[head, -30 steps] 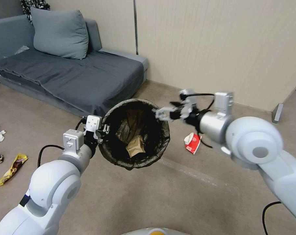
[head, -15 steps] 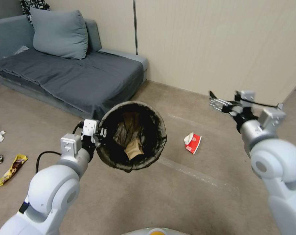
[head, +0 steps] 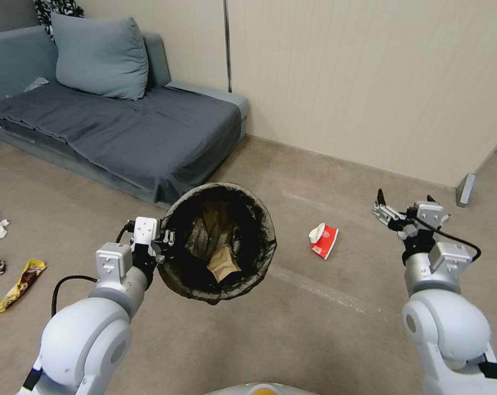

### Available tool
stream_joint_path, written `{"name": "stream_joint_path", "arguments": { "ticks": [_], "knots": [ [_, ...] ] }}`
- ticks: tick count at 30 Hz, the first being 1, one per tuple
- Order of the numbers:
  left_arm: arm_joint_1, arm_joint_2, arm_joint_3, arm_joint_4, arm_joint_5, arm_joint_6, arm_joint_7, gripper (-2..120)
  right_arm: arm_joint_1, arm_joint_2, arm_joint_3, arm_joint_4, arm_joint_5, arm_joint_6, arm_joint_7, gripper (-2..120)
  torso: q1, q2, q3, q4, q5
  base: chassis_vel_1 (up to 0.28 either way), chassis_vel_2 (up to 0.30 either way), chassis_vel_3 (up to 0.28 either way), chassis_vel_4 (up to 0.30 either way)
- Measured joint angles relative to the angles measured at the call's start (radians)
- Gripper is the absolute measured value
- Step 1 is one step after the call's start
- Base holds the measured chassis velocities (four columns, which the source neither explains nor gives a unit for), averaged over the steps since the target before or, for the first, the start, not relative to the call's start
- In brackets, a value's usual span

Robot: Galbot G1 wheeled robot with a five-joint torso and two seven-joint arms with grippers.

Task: Pick up the trash bin, then pick up the garbage from the floor and place it into the trash bin.

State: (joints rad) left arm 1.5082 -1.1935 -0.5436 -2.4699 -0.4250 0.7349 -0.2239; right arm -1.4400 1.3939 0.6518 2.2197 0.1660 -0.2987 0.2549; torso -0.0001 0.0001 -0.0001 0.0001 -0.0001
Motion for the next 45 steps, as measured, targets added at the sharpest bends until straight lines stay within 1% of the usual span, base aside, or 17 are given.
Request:
{"name": "stream_joint_path", "arguments": {
  "ticks": [7,16,18,21,23,25,26,28,29,30,33,34,38,39,42,43,45],
  "knots": [
    [0.035,-0.013,-0.001,-0.030,0.013,0.000,-0.014,0,-0.031,0.029,-0.018,-0.031,-0.024,0.047,0.015,100,0.000,0.000,0.000,0.0000,0.0001,0.000,0.000,0.000,0.000],
    [0.061,-0.046,-0.005,-0.031,0.051,0.001,-0.009,0,-0.061,0.063,-0.029,-0.063,-0.069,0.101,0.016,100,0.000,0.000,0.000,-0.0001,0.0001,0.000,0.000,0.000,0.000],
    [0.068,-0.049,-0.006,-0.031,0.067,0.001,-0.002,0,-0.077,0.075,-0.032,-0.087,-0.079,0.114,0.009,100,0.000,0.000,0.000,-0.0002,0.0000,0.000,0.000,0.000,0.000],
    [0.069,-0.047,-0.012,-0.031,0.068,0.001,0.000,0,-0.066,0.066,-0.044,-0.134,-0.099,0.112,0.001,100,0.000,0.000,0.000,-0.0003,0.0001,0.000,0.000,0.000,0.000],
    [0.068,-0.045,-0.015,-0.031,0.066,0.001,0.000,0,-0.041,0.051,-0.060,-0.163,-0.098,0.086,-0.003,100,0.000,0.000,0.000,-0.0003,0.0001,0.000,0.000,0.000,0.000],
    [0.067,-0.042,-0.018,-0.030,0.064,0.001,0.001,0,0.012,0.021,-0.090,-0.210,-0.054,0.016,-0.002,100,0.000,0.000,0.000,0.0000,0.0002,0.000,0.000,0.000,0.000],
    [0.067,-0.042,-0.018,-0.030,0.064,0.001,0.001,0,0.012,0.021,-0.090,-0.210,-0.054,0.016,-0.002,100,0.000,0.000,0.000,0.0000,0.0002,0.000,0.000,0.000,0.000],
    [0.066,-0.042,-0.021,-0.030,0.064,0.001,0.001,0,0.104,-0.021,-0.131,-0.287,0.040,-0.101,0.003,100,0.000,0.000,0.000,-0.0001,0.0002,0.000,0.000,0.000,0.000],
    [0.067,-0.043,-0.022,-0.030,0.063,0.001,0.001,0,0.145,-0.036,-0.147,-0.323,0.073,-0.133,0.003,100,0.000,0.000,0.000,-0.0001,0.0003,0.000,0.000,0.000,0.000],
    [0.067,-0.043,-0.022,-0.030,0.063,0.001,0.001,0,0.145,-0.036,-0.147,-0.323,0.073,-0.133,0.003,100,0.000,0.000,0.000,-0.0001,0.0003,0.000,0.000,0.000,0.000],
    [0.070,-0.042,-0.030,-0.031,0.061,0.001,0.002,0,0.275,-0.076,-0.193,-0.418,0.175,-0.214,-0.006,100,0.000,0.000,0.000,0.0000,-0.0001,0.000,0.000,0.000,0.000],
    [0.070,-0.042,-0.030,-0.031,0.061,0.001,0.002,0,0.275,-0.076,-0.193,-0.418,0.175,-0.214,-0.006,100,0.000,0.000,0.000,0.0000,-0.0001,0.000,0.000,0.000,0.000],
    [0.065,-0.028,-0.044,-0.031,0.051,0.001,0.004,0,0.414,-0.100,-0.260,-0.535,0.334,-0.296,0.002,100,0.000,0.000,0.000,0.0001,-0.0001,0.000,0.000,0.000,0.000],
    [0.065,-0.028,-0.044,-0.031,0.051,0.001,0.004,0,0.414,-0.100,-0.260,-0.535,0.334,-0.296,0.002,100,0.000,0.000,0.000,0.0001,-0.0001,0.000,0.000,0.000,0.000],
    [0.059,-0.011,-0.049,-0.026,0.043,0.001,0.004,0,0.558,-0.096,-0.348,-0.712,0.452,-0.352,0.005,100,0.000,0.000,0.000,-0.0002,0.0000,0.000,0.000,0.000,0.000],
    [0.059,-0.011,-0.049,-0.026,0.043,0.001,0.004,0,0.558,-0.096,-0.348,-0.712,0.452,-0.352,0.005,100,0.000,0.000,0.000,-0.0002,0.0000,0.000,0.000,0.000,0.000],
    [0.059,-0.010,-0.051,-0.025,0.042,0.001,0.004,0,0.610,-0.086,-0.376,-0.774,0.473,-0.363,0.005,100,0.000,0.000,0.000,-0.0001,0.0003,0.000,0.000,0.000,0.000]
  ]
}}
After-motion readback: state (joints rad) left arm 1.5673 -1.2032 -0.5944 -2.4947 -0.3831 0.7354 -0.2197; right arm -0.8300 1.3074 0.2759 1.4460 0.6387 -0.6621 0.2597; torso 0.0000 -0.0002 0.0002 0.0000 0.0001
